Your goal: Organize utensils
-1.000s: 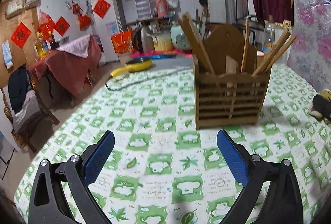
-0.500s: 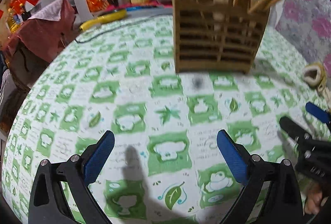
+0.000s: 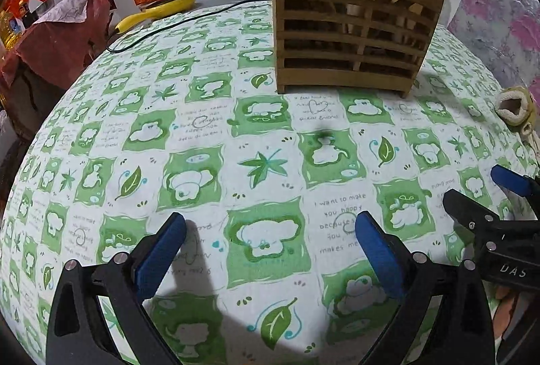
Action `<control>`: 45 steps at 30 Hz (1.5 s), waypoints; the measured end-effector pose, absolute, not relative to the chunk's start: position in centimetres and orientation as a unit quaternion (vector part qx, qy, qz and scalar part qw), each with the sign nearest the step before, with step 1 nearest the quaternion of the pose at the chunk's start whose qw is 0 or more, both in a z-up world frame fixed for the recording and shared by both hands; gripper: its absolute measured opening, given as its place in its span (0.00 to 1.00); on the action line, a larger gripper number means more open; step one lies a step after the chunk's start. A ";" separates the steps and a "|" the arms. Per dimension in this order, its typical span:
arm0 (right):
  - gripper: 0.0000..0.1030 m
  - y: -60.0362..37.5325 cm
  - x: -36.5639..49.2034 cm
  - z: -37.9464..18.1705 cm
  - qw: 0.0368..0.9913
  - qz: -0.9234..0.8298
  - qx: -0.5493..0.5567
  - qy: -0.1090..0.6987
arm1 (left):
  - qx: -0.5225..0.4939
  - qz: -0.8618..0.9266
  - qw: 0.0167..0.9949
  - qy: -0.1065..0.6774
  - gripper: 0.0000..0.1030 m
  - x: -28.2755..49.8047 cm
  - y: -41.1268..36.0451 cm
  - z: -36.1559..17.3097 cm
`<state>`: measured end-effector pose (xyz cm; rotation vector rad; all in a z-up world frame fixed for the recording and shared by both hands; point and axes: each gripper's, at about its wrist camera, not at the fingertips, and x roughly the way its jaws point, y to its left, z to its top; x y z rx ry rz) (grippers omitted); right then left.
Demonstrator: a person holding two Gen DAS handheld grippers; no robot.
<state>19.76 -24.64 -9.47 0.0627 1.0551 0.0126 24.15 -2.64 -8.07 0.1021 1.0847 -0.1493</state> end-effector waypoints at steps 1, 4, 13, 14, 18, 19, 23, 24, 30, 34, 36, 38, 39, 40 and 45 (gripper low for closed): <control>0.95 -24.6 19.8 -9.5 0.864 0.006 0.031 0.503 | 0.049 -0.071 0.852 0.516 0.96 24.3 -2.6 -8.1; 0.95 -24.7 19.8 -9.5 0.864 0.004 0.032 0.503 | 0.048 -0.074 0.849 0.521 0.96 24.6 -2.5 -8.2; 0.94 -24.9 19.9 -9.3 0.866 -0.027 0.052 0.496 | 0.049 -0.039 0.870 0.489 0.95 23.9 -2.5 -7.4; 0.94 -25.1 19.7 -9.0 0.870 -0.024 0.060 0.488 | 0.041 -0.041 0.878 0.475 0.95 23.5 -2.3 -6.7; 0.94 -25.6 17.9 -6.7 0.905 -0.019 0.071 0.419 | 0.026 -0.026 0.924 0.380 0.95 21.1 -1.3 -3.3; 0.94 -25.5 17.4 -6.1 0.914 -0.021 0.065 0.399 | 0.028 -0.014 0.938 0.345 0.95 20.1 -1.1 -2.3; 0.94 -24.6 13.5 -2.4 0.965 -0.043 0.030 0.257 | 0.044 0.011 0.970 0.240 0.95 17.0 -1.3 0.1; 0.94 -24.3 12.6 -1.8 0.973 -0.049 0.021 0.225 | 0.053 0.015 0.972 0.227 0.95 16.6 -1.6 0.3; 0.94 -23.2 11.2 -0.9 0.982 -0.046 -0.005 0.181 | 0.084 0.004 0.975 0.206 0.95 15.7 -3.0 0.6; 0.94 -23.5 9.8 0.0 0.988 -0.062 0.006 0.145 | 0.080 0.007 0.976 0.203 0.95 15.3 -2.8 0.7; 0.94 -24.1 8.9 0.2 0.990 -0.069 0.023 0.120 | 0.074 0.007 0.977 0.198 0.95 14.9 -2.5 0.9; 0.94 -24.3 8.1 0.1 0.991 -0.067 0.039 0.106 | 0.070 0.009 0.979 0.191 0.95 14.3 -2.3 1.1; 0.94 -24.3 7.8 -0.2 0.992 -0.061 0.045 0.101 | 0.069 0.009 0.980 0.189 0.95 14.0 -2.2 1.2; 0.94 -24.0 7.7 -0.1 0.993 -0.050 0.042 0.100 | 0.068 0.009 0.980 0.186 0.95 13.8 -2.2 1.3; 0.94 -23.4 7.8 0.0 0.992 -0.055 0.026 0.109 | 0.062 0.013 0.981 0.184 0.95 13.6 -1.9 1.5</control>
